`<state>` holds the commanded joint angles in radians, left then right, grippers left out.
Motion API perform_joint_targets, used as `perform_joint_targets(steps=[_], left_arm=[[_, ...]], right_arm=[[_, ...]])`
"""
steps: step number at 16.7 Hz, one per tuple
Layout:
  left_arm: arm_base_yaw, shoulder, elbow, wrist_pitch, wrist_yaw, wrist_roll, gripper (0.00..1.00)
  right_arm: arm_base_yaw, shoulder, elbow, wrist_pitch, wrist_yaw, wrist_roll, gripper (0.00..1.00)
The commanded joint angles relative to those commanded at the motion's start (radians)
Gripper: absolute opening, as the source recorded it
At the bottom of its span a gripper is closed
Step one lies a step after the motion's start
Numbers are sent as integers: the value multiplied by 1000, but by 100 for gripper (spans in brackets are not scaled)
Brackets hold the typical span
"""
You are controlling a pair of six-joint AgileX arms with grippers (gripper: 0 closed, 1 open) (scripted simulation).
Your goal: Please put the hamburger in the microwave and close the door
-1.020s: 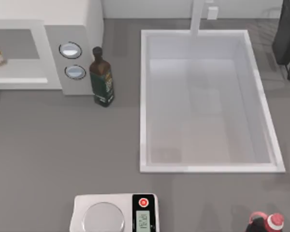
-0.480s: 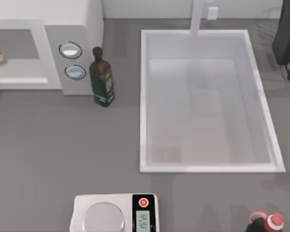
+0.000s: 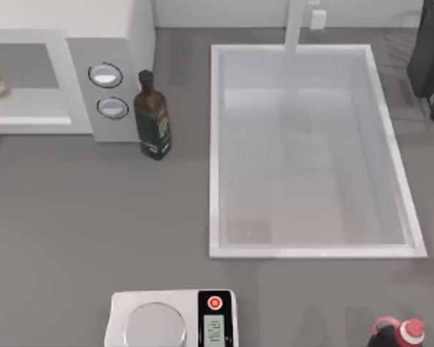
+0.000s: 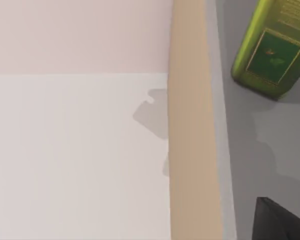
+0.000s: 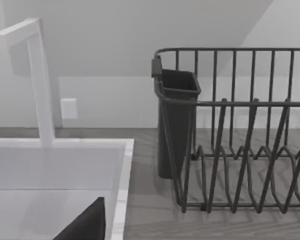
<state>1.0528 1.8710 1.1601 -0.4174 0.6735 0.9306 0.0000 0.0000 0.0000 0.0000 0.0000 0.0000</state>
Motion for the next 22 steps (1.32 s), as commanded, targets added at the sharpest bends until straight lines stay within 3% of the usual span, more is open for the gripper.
perform_joint_targets(steps=[8, 16, 22], left_arm=[[-9, -7, -42, 39, -4, -12, 0], [-155, -270, -379, 195, -75, -170, 0], [-168, -298, -411, 214, -78, -189, 0]], right_arm=[[0, 0, 0, 0, 0, 0, 100], [0, 0, 0, 0, 0, 0, 100], [0, 0, 0, 0, 0, 0, 100]])
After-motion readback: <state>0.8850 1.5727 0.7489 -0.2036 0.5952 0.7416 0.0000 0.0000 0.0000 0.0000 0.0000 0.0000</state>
